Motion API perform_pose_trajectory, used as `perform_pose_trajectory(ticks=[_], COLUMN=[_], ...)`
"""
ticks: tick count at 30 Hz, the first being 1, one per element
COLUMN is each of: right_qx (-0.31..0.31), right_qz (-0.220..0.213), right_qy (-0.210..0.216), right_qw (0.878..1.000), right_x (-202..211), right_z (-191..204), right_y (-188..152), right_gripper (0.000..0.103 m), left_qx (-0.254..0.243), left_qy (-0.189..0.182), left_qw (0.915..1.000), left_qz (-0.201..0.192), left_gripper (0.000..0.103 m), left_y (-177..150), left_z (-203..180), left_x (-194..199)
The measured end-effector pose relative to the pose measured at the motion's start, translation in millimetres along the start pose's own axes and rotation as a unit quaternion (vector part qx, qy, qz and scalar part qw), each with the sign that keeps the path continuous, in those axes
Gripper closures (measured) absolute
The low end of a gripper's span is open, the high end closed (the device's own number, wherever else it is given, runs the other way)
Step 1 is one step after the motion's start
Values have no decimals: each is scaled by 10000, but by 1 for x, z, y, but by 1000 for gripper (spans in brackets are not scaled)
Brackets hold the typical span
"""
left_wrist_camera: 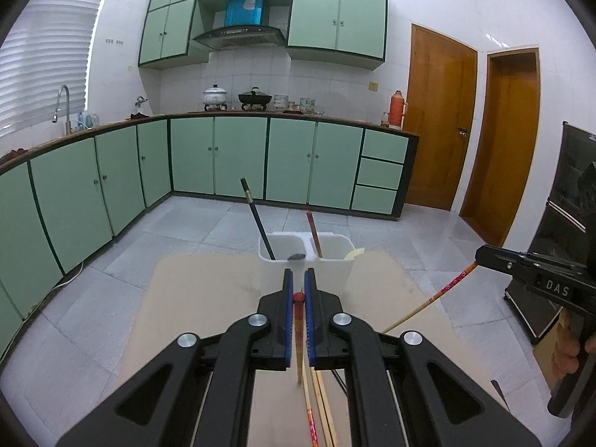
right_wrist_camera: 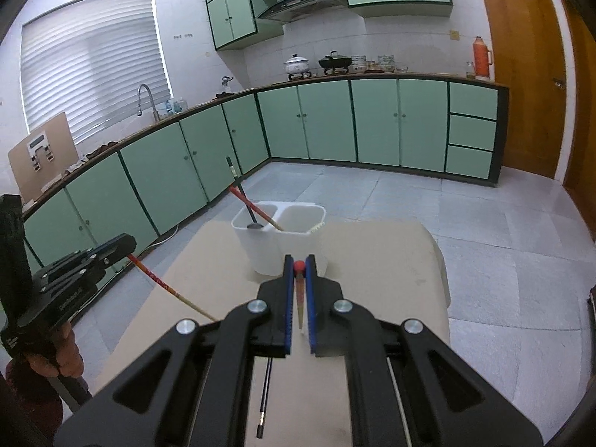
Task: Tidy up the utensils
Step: 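Carry both chopsticks to the white holder and drop them in, opening both tools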
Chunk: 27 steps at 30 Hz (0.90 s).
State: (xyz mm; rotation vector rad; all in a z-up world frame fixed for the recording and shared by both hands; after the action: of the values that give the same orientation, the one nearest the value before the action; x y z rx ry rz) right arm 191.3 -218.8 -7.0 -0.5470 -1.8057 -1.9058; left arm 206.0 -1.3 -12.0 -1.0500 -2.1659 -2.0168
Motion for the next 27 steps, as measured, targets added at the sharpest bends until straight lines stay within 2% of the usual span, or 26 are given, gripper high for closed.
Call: perform_pose_trajectory(ticks=[7,13,18,21,27], right_qx=[67,113,136,168,212], right_qz=[-22,-232,-519,-745,-865], right_qy=[115,298,416,330,222], right_qw=[9999,9992,9977,9965,9958], right_x=[0,17,34,39,22], right_z=[2,0,-6,-8,-10], right_y=[16,41,72,94,131], right_gripper=[98,98,98,98,98], left_qx=[6,-71,-177,-275,-523], left_qy=[-46,-126,-145,-127,-33], left_qw=[9999,9992,9966,9939,9886], left_qz=[-91,-370,-795,-1060,-1415], left_gripper=[97,97,97,97,97], left_y=[18,44,81,108,154], left_z=[5,1,0,-2,-5], left_x=[2,16,34,39,27])
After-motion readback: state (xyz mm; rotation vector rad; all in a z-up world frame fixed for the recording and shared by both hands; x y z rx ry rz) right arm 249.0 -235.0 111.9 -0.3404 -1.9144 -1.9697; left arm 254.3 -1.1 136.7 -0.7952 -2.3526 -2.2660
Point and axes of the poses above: each gripper's, at about its wrist camera, not at the fingertips, and x roughly against the way its jaws point, z to its left, y to its top, the point moved 3 cm from there along -x, roughly the way its jaws point, and after that the axes turned 11 degrees about -y, right-handed, at the moved point
